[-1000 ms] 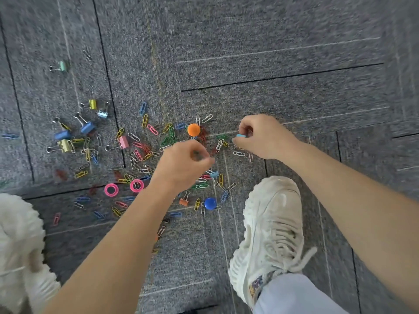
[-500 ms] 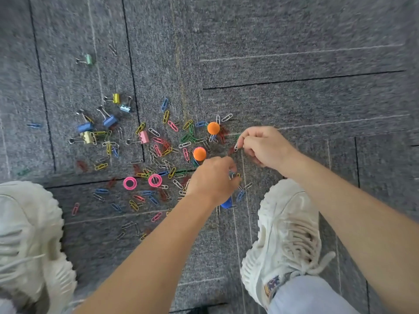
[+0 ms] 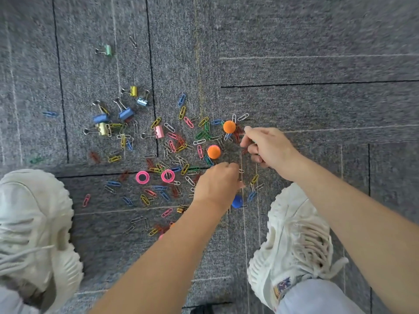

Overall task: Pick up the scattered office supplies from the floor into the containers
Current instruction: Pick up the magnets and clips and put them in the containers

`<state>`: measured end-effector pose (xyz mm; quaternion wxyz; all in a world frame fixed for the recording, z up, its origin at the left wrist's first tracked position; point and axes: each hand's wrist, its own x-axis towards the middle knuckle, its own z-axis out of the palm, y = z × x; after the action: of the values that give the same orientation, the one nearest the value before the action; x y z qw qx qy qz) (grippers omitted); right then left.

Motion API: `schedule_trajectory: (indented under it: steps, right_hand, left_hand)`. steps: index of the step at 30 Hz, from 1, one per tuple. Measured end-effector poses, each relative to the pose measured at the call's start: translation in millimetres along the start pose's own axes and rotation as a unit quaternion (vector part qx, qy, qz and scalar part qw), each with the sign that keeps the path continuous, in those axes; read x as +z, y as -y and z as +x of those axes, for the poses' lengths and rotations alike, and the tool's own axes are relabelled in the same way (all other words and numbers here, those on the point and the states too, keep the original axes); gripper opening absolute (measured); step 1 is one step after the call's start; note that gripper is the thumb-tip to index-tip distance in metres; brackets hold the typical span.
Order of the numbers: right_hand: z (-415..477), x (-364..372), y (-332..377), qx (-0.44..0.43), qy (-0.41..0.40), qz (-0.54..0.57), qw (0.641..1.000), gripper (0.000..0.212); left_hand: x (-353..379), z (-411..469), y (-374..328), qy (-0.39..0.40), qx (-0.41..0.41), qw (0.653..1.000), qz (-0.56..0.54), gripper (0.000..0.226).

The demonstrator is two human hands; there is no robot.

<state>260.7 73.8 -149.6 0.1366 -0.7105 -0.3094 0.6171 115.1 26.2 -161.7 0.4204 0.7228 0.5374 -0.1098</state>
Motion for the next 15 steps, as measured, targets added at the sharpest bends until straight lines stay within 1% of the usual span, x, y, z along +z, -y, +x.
schedule_trajectory:
  steps: [2, 5, 9, 13, 15]
  right_hand:
    - [0.6, 1.6, 3.8, -0.003, -0.005, 0.009, 1.0, 0.042]
    - [0.7, 3.7, 6.3, -0.021, -0.008, 0.004, 1.0, 0.039]
    - [2.3, 9.0, 6.4, -0.028, -0.017, -0.025, 0.999, 0.029]
    - [3.4, 6.2, 7.2, -0.013, -0.024, -0.029, 0.999, 0.032]
    - [3.4, 0.2, 6.3, -0.005, -0.026, -0.047, 0.999, 0.034]
  left_hand:
    - [-2.4, -3.6, 3.9, -0.012, 0.016, 1.0, -0.023, 0.027]
    - [-9.4, -8.8, 18.0, -0.052, 0.018, 0.996, -0.072, 0.022]
    - [-12.2, -13.4, 36.3, -0.042, -0.005, 0.997, -0.06, 0.023]
    - [-5.0, -11.7, 33.8, -0.068, 0.014, 0.996, -0.059, 0.028]
    - [-3.4, -10.0, 27.5, -0.062, 0.019, 0.997, -0.041, 0.027]
